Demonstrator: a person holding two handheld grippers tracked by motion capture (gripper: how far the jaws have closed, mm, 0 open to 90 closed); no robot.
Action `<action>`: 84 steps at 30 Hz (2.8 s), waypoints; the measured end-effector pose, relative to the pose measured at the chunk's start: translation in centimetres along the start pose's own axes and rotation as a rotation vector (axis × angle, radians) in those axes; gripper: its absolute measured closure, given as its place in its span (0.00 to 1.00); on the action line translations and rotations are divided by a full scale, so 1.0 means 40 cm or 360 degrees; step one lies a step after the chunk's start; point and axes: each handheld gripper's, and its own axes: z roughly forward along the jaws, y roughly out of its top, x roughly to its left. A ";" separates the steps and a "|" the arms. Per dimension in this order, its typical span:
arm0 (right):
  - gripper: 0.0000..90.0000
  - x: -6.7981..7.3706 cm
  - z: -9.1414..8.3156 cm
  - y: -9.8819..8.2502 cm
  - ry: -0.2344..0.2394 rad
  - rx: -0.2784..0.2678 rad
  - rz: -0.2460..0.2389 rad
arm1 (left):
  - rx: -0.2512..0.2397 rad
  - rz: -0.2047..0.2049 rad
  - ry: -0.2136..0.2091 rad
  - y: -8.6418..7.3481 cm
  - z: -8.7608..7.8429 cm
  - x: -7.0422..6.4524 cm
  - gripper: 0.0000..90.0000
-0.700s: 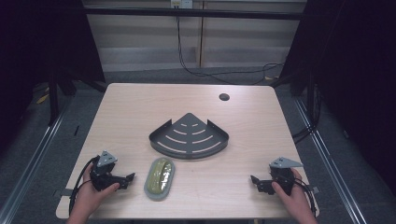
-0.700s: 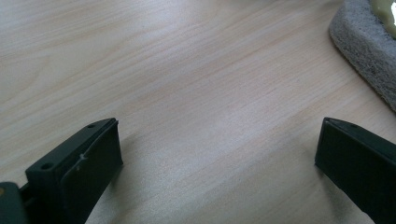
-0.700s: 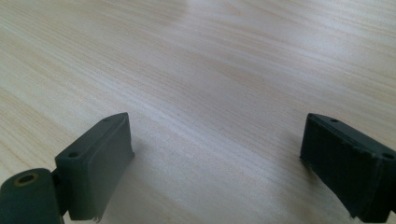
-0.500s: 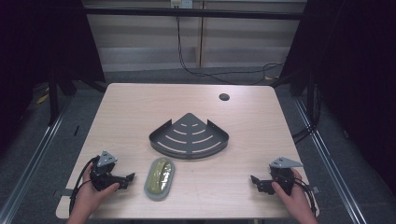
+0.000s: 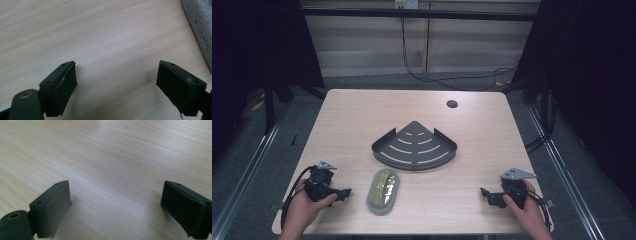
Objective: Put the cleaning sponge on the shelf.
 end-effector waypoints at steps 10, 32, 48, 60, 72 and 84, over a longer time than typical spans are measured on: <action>0.09 -0.001 0.001 0.001 -0.0001 -0.0001 0.0000 | 0.0268 -0.0078 -0.0054 0.034 -0.021 -0.008 0.21; 0.09 -0.001 0.001 0.001 -0.0001 -0.0001 -0.0002 | 0.0294 -0.0014 -0.0144 0.170 -0.082 -0.068 0.35; 0.09 -0.001 0.001 0.001 0.0000 -0.0002 -0.0004 | 0.0400 -0.0039 -0.0187 0.233 -0.087 -0.134 0.40; 0.09 -0.001 0.001 0.001 0.0000 -0.0001 -0.0003 | 0.0422 -0.0059 -0.0208 0.265 -0.084 -0.170 0.41; 0.09 -0.001 0.001 0.001 0.0000 -0.0001 -0.0003 | 0.0479 -0.0096 -0.0226 0.286 -0.061 -0.218 0.46; 0.09 -0.001 0.001 0.001 0.0000 0.0000 0.0000 | 0.0535 -0.0097 -0.0209 0.292 -0.038 -0.258 0.48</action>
